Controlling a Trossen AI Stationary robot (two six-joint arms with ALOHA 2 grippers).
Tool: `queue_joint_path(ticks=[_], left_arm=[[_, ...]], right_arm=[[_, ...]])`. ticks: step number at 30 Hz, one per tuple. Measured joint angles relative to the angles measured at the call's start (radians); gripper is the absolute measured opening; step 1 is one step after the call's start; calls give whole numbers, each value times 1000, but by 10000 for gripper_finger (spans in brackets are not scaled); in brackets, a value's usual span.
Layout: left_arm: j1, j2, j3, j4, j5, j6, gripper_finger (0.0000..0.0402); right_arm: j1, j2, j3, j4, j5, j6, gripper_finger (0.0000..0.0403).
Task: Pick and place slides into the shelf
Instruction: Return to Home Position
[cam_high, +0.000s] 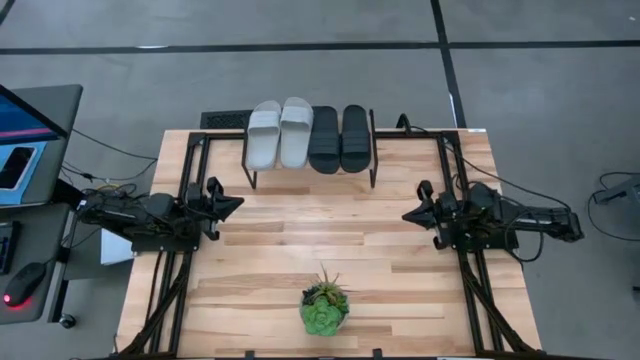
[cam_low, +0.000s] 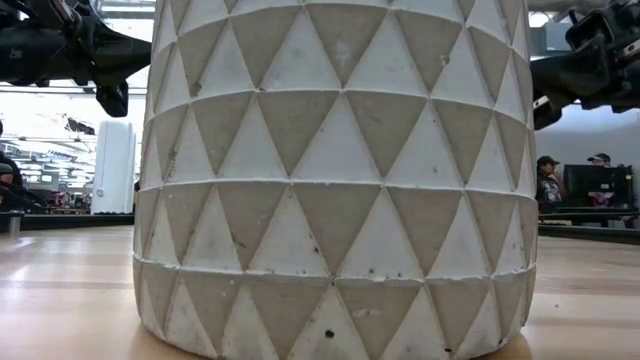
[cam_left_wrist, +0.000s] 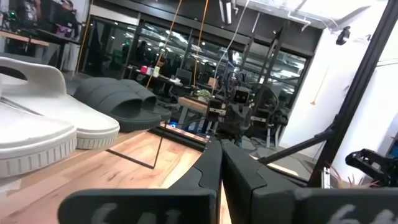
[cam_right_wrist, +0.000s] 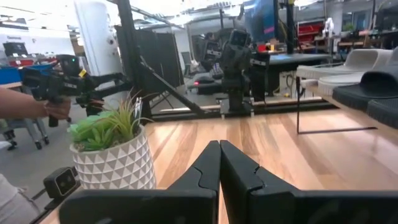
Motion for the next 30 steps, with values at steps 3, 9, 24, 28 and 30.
queue_joint_path(ticks=[3, 9, 24, 28, 30], left_arm=[[0, 0, -1, 2, 0, -9, 0], [0, 0, -1, -45, -10, -34, 0], [0, 3, -2, -131, -118, -84, 0], [0, 3, -2, -131, -117, -61, 0], [0, 3, -2, -131, -117, -60, 0]], right_arm=[[0, 0, -1, 7, 0, -13, 0], [0, 0, -1, 6, 0, 7, 0], [0, 5, -2, 6, 0, 144, 0], [0, 5, -2, 6, 0, 144, 0], [0, 5, -2, 6, 0, 143, 0]])
